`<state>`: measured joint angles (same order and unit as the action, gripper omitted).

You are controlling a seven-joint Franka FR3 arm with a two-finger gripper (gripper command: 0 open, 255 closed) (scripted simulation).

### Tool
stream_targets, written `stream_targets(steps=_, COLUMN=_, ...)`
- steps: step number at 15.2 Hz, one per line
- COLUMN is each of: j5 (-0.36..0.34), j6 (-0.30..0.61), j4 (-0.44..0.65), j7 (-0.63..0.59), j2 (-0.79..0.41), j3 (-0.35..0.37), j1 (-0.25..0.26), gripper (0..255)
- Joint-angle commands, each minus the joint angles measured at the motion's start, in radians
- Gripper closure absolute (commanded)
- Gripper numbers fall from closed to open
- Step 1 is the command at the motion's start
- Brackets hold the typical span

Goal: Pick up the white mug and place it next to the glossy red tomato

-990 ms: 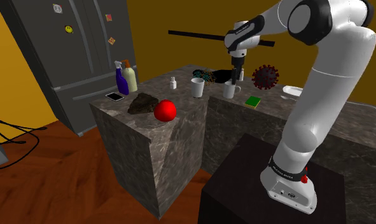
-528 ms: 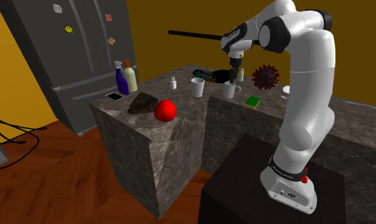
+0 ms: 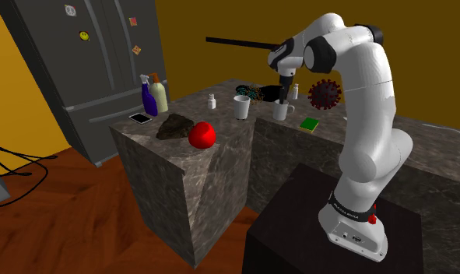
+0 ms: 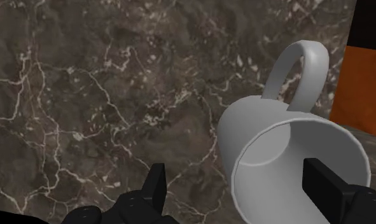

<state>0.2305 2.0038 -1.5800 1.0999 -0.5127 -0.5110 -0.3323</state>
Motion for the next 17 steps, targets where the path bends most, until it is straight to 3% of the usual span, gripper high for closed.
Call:
stream_targets(steps=1, j5=0.006, j6=0.02, j4=-0.011, j7=0.005, j2=-0.01, j3=0.003, j1=-0.003, gripper=0)
stream_targets(steps=10, j5=0.011, j6=0.037, j4=-0.021, j7=0.008, j2=-0.018, j3=0.006, j1=-0.004, gripper=0)
stream_targets(steps=11, j5=0.011, j6=0.037, j4=-0.021, j7=0.008, j2=-0.018, j3=0.006, j1=-0.004, gripper=255)
stream_targets(steps=17, j5=0.011, j6=0.037, j4=-0.021, j7=0.008, j2=-0.018, j3=0.006, j1=-0.004, gripper=255)
